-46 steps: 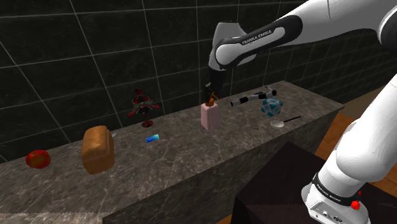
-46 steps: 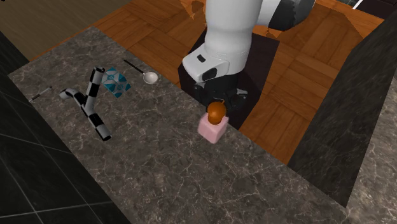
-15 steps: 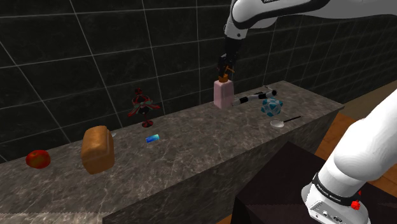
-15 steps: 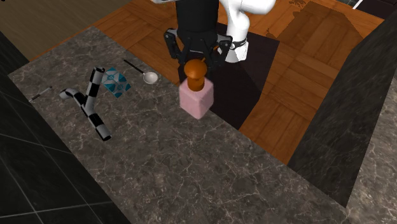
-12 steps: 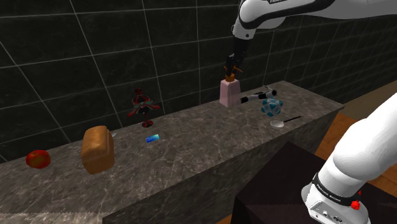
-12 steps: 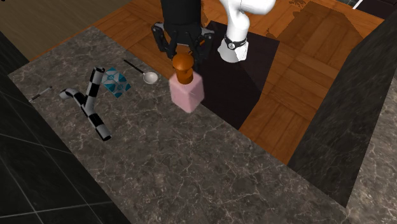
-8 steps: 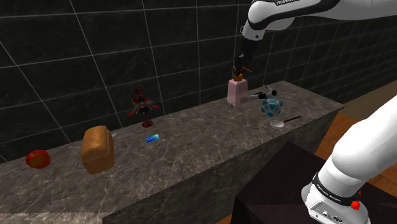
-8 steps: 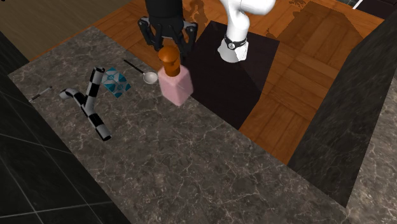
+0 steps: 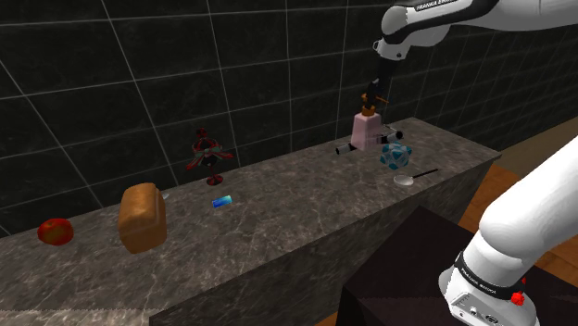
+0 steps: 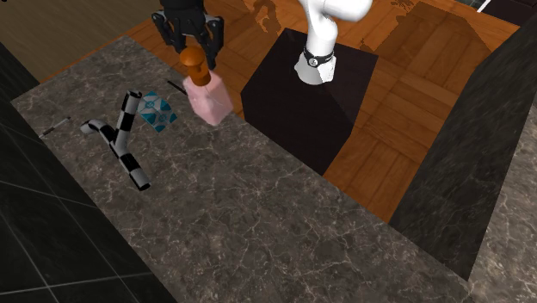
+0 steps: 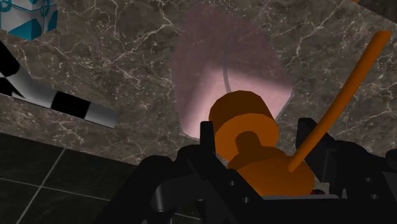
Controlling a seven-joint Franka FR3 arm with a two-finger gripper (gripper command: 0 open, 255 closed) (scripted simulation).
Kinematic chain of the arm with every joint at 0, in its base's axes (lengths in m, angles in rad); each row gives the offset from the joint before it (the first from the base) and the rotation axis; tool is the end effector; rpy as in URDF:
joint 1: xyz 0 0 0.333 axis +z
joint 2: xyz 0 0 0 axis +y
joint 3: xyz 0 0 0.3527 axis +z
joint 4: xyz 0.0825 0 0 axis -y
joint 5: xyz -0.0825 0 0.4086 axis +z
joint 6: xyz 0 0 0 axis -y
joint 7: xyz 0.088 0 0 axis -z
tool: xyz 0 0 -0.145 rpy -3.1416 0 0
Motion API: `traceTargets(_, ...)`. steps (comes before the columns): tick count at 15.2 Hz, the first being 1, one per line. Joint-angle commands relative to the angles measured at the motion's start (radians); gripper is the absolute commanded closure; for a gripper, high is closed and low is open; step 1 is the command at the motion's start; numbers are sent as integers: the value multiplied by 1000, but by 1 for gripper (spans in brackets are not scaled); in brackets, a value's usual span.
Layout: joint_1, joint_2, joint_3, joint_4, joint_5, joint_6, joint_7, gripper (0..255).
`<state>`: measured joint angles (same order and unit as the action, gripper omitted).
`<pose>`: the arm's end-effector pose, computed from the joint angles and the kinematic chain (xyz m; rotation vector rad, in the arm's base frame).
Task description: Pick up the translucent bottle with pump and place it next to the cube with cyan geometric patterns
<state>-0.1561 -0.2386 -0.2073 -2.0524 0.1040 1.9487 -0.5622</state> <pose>0.4883 -0.1821 0.5434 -3.0432 -0.2581 -0.2776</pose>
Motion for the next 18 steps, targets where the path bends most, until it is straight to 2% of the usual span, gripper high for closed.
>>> traceTargets(1,-18,2,-31,-3,0,-1,-52,255)
traceTargets(10,-98,110,-176,77,33,-9,-291,255)
traceTargets(18,-185,284,-290,231,120,-45,-515,255)
